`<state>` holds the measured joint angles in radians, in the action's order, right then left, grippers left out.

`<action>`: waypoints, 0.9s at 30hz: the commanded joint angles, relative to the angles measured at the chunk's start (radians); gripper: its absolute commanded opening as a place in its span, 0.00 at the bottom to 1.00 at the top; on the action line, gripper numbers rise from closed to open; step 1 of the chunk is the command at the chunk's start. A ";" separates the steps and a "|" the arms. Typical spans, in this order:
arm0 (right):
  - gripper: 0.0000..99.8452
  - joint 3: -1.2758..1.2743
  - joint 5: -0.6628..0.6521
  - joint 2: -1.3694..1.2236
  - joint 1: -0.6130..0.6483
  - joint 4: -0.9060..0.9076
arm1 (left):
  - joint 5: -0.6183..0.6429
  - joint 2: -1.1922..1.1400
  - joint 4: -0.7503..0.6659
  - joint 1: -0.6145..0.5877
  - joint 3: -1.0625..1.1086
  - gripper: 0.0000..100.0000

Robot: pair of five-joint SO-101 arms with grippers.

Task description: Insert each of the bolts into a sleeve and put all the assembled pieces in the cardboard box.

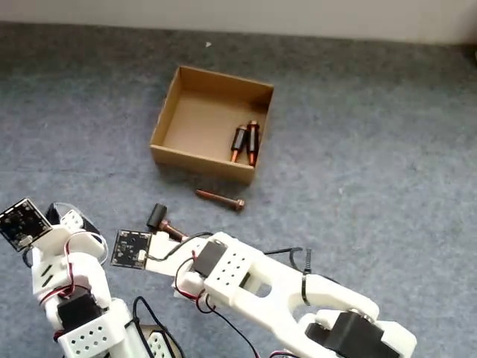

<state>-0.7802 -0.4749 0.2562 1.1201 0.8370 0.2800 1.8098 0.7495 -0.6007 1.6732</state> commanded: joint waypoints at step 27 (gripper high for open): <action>0.01 0.041 0.032 -0.042 -0.117 -0.041 | -0.020 0.002 -0.023 -0.004 -0.010 0.01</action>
<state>-0.7603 -0.4994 0.1135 1.0725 0.8017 0.2800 1.8098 0.7495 -0.6007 1.6732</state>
